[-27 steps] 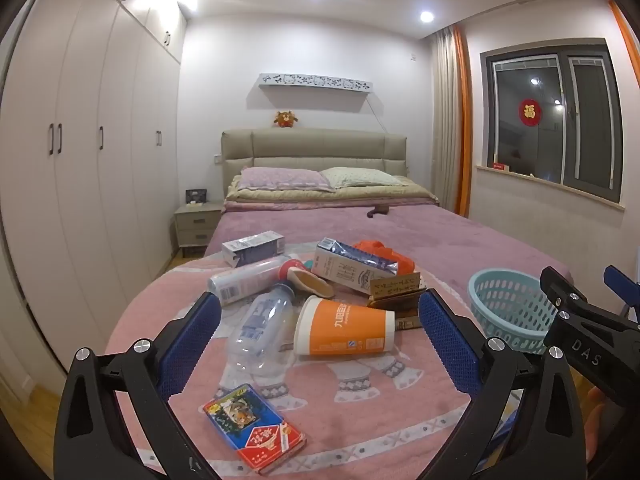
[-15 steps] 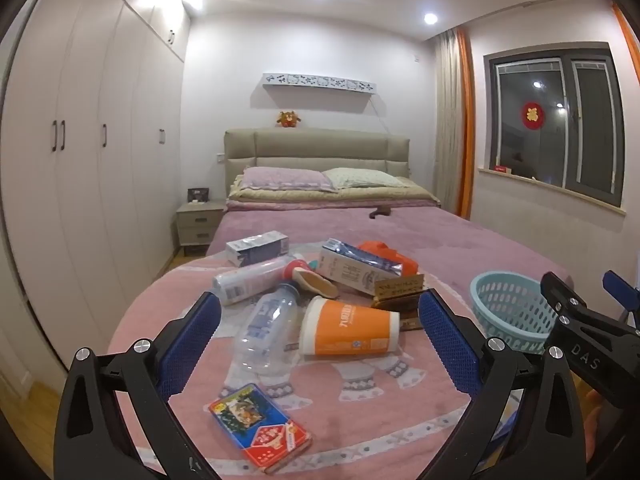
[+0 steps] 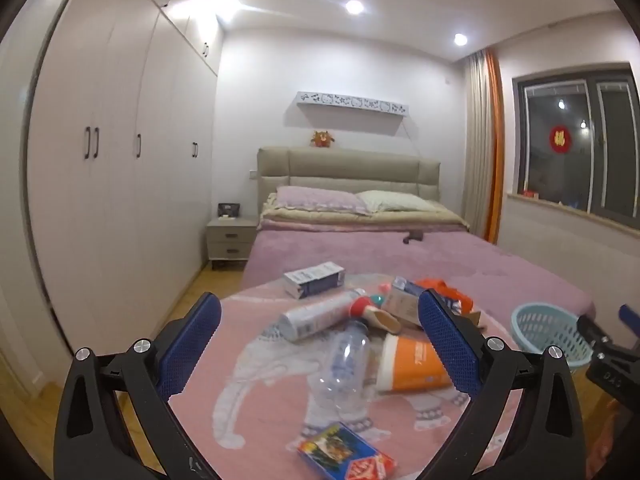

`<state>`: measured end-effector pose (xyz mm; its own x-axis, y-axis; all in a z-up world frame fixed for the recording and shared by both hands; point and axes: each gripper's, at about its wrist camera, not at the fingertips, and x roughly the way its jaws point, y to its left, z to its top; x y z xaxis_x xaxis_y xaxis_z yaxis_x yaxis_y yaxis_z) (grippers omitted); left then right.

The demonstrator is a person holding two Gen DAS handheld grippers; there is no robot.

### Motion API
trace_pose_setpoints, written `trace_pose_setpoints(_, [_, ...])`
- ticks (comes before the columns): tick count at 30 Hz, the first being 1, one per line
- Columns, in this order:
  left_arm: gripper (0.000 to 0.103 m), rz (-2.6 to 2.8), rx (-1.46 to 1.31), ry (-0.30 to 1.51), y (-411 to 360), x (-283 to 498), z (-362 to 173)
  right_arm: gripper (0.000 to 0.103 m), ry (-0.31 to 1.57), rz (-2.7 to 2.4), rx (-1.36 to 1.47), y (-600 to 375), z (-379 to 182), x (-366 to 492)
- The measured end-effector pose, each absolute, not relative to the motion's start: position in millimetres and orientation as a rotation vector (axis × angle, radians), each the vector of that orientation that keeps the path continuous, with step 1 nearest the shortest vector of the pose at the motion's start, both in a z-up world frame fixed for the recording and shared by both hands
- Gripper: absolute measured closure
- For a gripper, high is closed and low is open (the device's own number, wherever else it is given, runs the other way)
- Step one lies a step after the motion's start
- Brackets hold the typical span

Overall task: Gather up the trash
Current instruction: 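Reach the left tool to the tiger card box while the right tool approaches the orange cup, then grasp the tiger card box with the left tool while the right tool grasps the orange cup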

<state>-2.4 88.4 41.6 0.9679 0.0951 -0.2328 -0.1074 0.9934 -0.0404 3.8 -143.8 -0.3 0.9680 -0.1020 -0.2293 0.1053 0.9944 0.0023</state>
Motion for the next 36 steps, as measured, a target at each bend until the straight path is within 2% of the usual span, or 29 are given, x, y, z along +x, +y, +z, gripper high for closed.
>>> trace_pose_setpoints(5, [0.007, 0.109, -0.023, 0.324, 106, 13, 37, 0.008, 0.289, 0.0, 0.034, -132, -4, 29])
trace_pose_setpoints(8, [0.008, 0.086, -0.019, 0.43, 102, 20, 15, 0.017, 0.353, 0.087, 0.029, -121, -15, 53])
trace_pose_setpoints(10, [0.008, 0.074, -0.034, 0.515, 94, 24, -10, 0.028, 0.394, 0.151, 0.019, -111, -22, 72])
trace_pose_setpoints(12, [0.008, 0.085, -0.05, 0.586, 84, 28, -34, 0.031, 0.445, 0.222, 0.022, -101, -29, 96])
trace_pose_setpoints(16, [0.007, 0.108, -0.067, 0.685, 70, 36, -76, 0.031, 0.538, 0.307, 0.041, -93, -47, 127])
trace_pose_setpoints(21, [0.008, 0.152, -0.183, 0.856, 71, 42, -102, 0.031, 0.626, 0.381, 0.002, -73, -67, 153])
trace_pose_setpoints(30, [0.008, 0.144, -0.188, 0.913, 53, 57, -124, 0.031, 0.714, 0.415, -0.047, -55, -89, 177])
trace_pose_setpoints(32, [0.011, 0.146, -0.143, 0.907, 48, 57, -124, 0.031, 0.741, 0.434, -0.045, -54, -92, 176])
trace_pose_setpoints(33, [0.017, 0.148, -0.128, 0.9, 47, 55, -124, 0.031, 0.744, 0.442, -0.048, -52, -94, 174])
trace_pose_setpoints(36, [0.025, 0.125, -0.106, 0.889, 53, 48, -120, 0.031, 0.754, 0.478, -0.064, -46, -93, 157])
